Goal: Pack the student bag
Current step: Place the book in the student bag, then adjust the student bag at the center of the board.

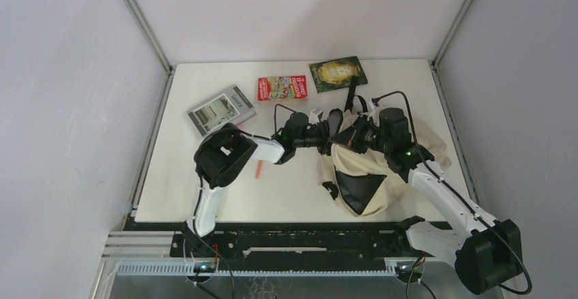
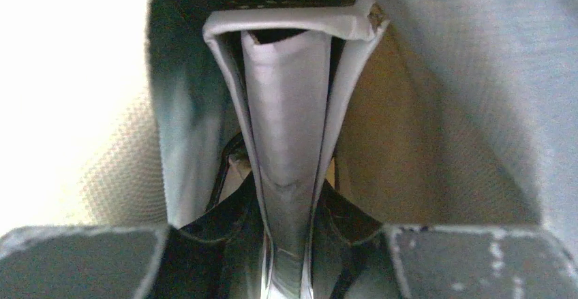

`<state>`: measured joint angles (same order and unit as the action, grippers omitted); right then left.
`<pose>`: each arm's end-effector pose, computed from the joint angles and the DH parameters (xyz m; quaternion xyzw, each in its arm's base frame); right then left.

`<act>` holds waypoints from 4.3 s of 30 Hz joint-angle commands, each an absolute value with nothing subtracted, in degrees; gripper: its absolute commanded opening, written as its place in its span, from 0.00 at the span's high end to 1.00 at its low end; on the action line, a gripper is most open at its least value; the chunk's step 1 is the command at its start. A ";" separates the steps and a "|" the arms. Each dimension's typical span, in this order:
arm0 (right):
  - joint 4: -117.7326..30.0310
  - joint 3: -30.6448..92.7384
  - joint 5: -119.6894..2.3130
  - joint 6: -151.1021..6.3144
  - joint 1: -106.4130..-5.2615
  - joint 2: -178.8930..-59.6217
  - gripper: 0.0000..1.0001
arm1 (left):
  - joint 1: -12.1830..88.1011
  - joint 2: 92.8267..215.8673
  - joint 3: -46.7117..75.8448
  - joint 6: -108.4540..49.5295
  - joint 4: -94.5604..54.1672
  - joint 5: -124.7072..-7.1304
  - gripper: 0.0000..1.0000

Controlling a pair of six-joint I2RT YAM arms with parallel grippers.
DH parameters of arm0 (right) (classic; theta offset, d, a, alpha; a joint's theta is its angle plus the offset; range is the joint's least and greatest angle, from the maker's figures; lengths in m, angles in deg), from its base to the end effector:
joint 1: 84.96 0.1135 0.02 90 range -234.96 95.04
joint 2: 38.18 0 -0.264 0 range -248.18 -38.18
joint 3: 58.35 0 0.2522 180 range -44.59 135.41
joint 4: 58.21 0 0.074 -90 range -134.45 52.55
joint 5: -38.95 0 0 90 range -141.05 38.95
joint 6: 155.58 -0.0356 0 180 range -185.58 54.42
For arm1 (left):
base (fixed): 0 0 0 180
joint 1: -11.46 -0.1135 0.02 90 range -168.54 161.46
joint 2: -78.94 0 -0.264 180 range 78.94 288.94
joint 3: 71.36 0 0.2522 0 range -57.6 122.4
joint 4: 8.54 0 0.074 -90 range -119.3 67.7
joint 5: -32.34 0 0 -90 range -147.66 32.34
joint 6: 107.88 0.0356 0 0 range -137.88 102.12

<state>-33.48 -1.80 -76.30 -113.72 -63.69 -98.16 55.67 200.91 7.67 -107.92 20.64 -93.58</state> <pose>0.2119 0.0988 0.2769 0.0853 0.8403 0.4396 0.3055 0.3039 -0.3248 0.1412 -0.1161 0.7634 -0.6353 0.0048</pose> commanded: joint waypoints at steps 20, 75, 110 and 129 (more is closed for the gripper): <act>-29.56 -0.10 -49.39 -142.26 -55.33 -91.79 1.00 | 50.28 186.06 18.27 -88.51 -12.32 -104.07 0.91; -35.98 -3.54 -56.44 -134.80 -58.02 -91.61 1.00 | 51.46 186.38 25.45 -52.69 -54.95 -72.64 0.42; -34.95 -2.76 -62.44 -117.93 -59.61 -91.28 1.00 | 52.28 175.03 36.36 -47.29 -72.10 -69.55 1.00; -27.80 7.09 -58.32 -114.32 -49.54 -111.92 1.00 | 47.92 181.61 24.28 -48.64 -67.20 -68.75 1.00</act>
<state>-29.79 4.14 -62.47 -115.75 -48.78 -116.52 48.32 180.81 25.27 -49.37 -69.02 -71.31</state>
